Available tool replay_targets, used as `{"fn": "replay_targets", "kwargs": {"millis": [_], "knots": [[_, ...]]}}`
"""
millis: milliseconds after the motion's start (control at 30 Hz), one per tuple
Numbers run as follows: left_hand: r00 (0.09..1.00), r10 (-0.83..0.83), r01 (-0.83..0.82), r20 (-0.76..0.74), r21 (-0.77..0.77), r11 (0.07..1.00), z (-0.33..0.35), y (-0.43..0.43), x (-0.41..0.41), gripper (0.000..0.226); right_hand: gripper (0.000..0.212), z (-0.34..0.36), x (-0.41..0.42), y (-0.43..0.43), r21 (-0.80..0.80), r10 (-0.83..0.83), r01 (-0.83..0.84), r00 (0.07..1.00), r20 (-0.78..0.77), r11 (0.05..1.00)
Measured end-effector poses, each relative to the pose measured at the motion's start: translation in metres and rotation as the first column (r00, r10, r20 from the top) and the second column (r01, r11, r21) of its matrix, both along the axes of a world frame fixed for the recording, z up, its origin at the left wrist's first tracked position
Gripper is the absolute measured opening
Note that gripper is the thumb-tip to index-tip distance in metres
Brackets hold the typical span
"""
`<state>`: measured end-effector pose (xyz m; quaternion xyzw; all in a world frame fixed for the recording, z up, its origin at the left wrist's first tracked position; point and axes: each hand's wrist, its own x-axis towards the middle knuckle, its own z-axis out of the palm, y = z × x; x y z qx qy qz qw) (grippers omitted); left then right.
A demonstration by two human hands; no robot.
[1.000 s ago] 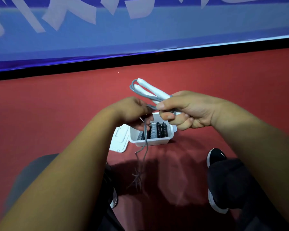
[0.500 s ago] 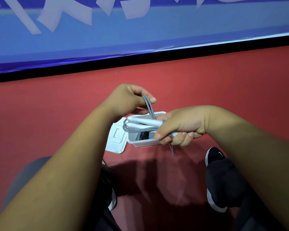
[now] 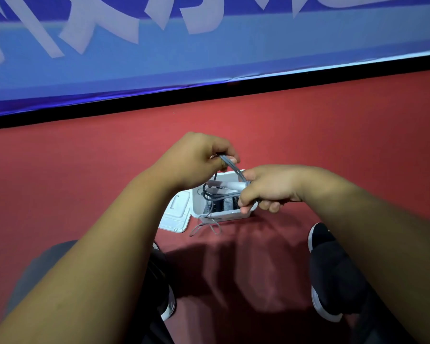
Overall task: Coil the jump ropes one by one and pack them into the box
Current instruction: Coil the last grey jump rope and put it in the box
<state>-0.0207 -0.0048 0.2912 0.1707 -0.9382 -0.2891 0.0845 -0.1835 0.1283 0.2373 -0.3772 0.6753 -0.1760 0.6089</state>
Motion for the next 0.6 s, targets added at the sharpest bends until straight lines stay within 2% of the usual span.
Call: {"fn": "replay_targets", "kwargs": {"millis": [133,300,367,433,500,600], "knots": [[0.99,-0.051,0.073,0.129,-0.174,0.982,0.006,0.002,0.006,0.012,0.034,-0.007,-0.004,-0.003,-0.011,-0.036,0.035,0.994,-0.103,0.999],[0.96,-0.079,0.101,0.268,-0.069,0.993,0.004,0.003,0.01,0.015,0.025,-0.012,-0.009,-0.007,-0.08,-0.134,0.119,0.965,-0.225,0.99],[0.947,-0.072,0.073,0.313,0.008,0.997,0.001,0.0,0.012,0.022,0.029,-0.015,-0.011,-0.009,-0.146,-0.213,0.182,0.948,-0.238,0.972],[0.921,-0.071,0.039,0.384,0.09,0.995,-0.001,-0.003,0.014,0.027,0.03,-0.017,-0.01,-0.012,-0.2,-0.297,0.263,0.94,-0.165,0.944],[0.888,-0.027,-0.06,0.459,0.174,0.983,-0.005,-0.003,0.015,0.022,0.023,-0.014,-0.007,-0.013,-0.204,-0.363,0.352,0.932,-0.014,0.913],[0.831,0.094,-0.24,0.549,0.201,0.95,-0.012,0.002,0.013,0.018,0.025,-0.002,0.003,-0.011,-0.166,-0.352,0.389,0.911,0.215,0.906]]}}
